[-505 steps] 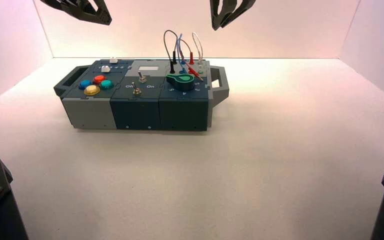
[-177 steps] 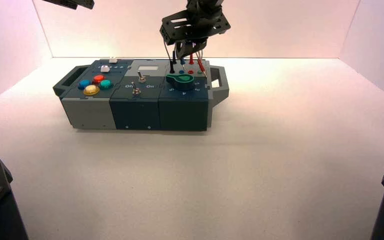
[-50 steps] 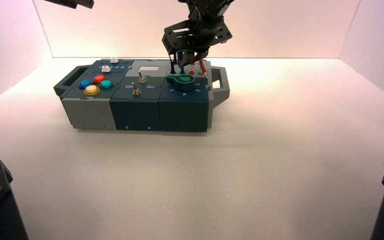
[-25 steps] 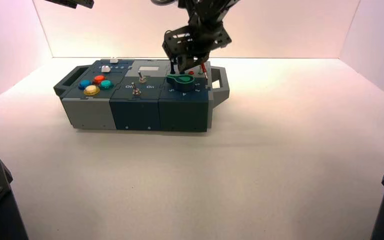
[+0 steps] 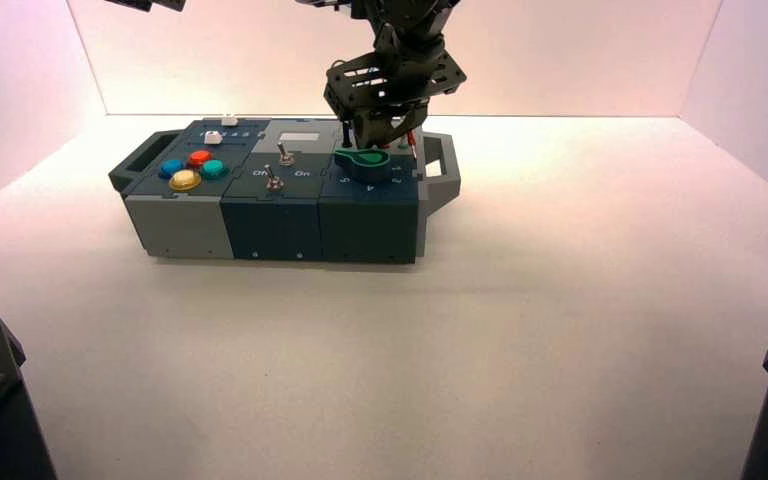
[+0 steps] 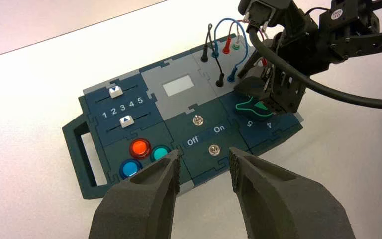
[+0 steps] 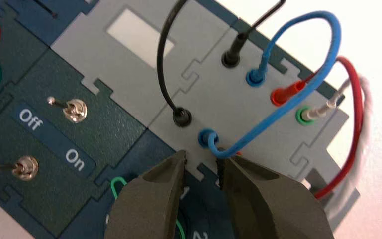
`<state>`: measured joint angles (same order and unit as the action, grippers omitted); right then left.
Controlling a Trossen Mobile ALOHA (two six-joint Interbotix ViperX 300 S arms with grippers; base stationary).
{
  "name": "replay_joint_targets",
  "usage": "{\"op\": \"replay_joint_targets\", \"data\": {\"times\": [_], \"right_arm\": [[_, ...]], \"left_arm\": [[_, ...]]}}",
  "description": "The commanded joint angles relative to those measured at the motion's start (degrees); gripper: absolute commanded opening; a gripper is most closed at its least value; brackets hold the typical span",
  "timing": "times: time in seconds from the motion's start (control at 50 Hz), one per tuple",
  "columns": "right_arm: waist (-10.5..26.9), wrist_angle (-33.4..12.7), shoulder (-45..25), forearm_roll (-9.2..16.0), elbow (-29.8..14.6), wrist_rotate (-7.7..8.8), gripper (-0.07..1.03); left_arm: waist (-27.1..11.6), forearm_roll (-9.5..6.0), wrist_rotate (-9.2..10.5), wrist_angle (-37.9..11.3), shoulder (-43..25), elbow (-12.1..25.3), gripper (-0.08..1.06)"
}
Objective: Insert the blue wire.
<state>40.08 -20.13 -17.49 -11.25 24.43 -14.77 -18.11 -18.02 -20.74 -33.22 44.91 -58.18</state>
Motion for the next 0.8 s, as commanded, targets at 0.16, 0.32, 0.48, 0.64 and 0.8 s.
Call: {"op": "replay_joint_targets", "data": {"times": [0.16, 0.32, 0.48, 0.64, 0.8], "right_arm": [[-0.70, -9.14, 3.34, -0.18, -3.87, 0.09, 0.37], [-0.18, -12.30, 6.06, -0.18, -5.10, 0.18, 0.37], [0.00, -15.56, 10.02, -0.18, -5.10, 0.18, 0.37], [0.00, -19.60, 12.22, 0.00, -5.01, 0.26, 0.38], [0.00, -23.12, 14.24, 0.79, -4.04, 0.26, 0.38]], "left_arm": [[0.09, 0.18, -0.26, 0.53, -0.26, 0.62, 0.53], [0.18, 0.26, -0.35, 0.88, -0.62, 0.62, 0.53], [0.18, 0.35, -0.26, 1.23, -1.14, 0.18, 0.53], [0.35, 0.35, -0.35, 1.67, -1.67, 0.00, 0.53], [0.35, 0.44, -0.35, 2.11, -2.02, -0.18, 0.53]]}}
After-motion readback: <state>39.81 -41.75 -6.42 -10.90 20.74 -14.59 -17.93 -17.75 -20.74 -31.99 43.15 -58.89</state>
